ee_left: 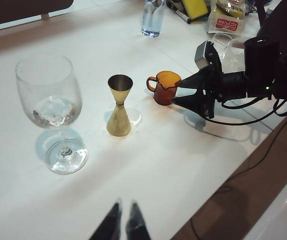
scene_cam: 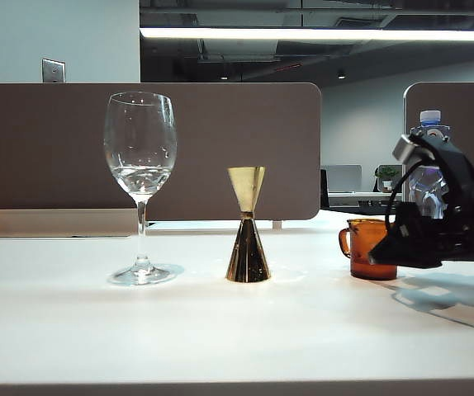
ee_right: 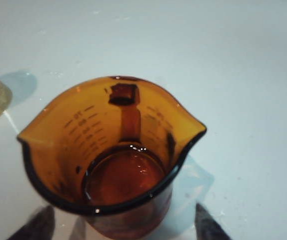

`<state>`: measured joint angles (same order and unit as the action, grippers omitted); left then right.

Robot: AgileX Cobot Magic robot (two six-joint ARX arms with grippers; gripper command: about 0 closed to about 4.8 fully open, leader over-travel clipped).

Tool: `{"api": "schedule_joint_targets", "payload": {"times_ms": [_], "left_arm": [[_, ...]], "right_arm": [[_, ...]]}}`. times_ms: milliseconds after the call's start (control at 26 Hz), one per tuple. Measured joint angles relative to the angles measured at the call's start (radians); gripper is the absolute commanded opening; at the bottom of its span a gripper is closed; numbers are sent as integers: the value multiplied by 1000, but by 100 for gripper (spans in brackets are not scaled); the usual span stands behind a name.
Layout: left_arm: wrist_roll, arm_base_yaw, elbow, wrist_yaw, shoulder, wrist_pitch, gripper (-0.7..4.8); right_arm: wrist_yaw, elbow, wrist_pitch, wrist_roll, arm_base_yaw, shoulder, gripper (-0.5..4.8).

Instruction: Pick up the small amber measuring cup and pour the water in it into the jigger, then pick up the jigger and pour the water in it into the wine glass.

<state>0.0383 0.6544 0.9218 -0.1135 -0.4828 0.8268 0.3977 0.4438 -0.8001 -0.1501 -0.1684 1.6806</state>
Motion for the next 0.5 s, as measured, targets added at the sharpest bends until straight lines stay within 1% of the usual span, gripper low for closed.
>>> {"api": "schedule_joint_targets", "payload": {"times_ms": [269,499], "left_arm": [[0,0,0,0,0,0,26],[0,0,0,0,0,0,26]], "right_arm": [[20,57,-40,27,-1,59,374],[23,68,-75,67,-4,99,373]]}}
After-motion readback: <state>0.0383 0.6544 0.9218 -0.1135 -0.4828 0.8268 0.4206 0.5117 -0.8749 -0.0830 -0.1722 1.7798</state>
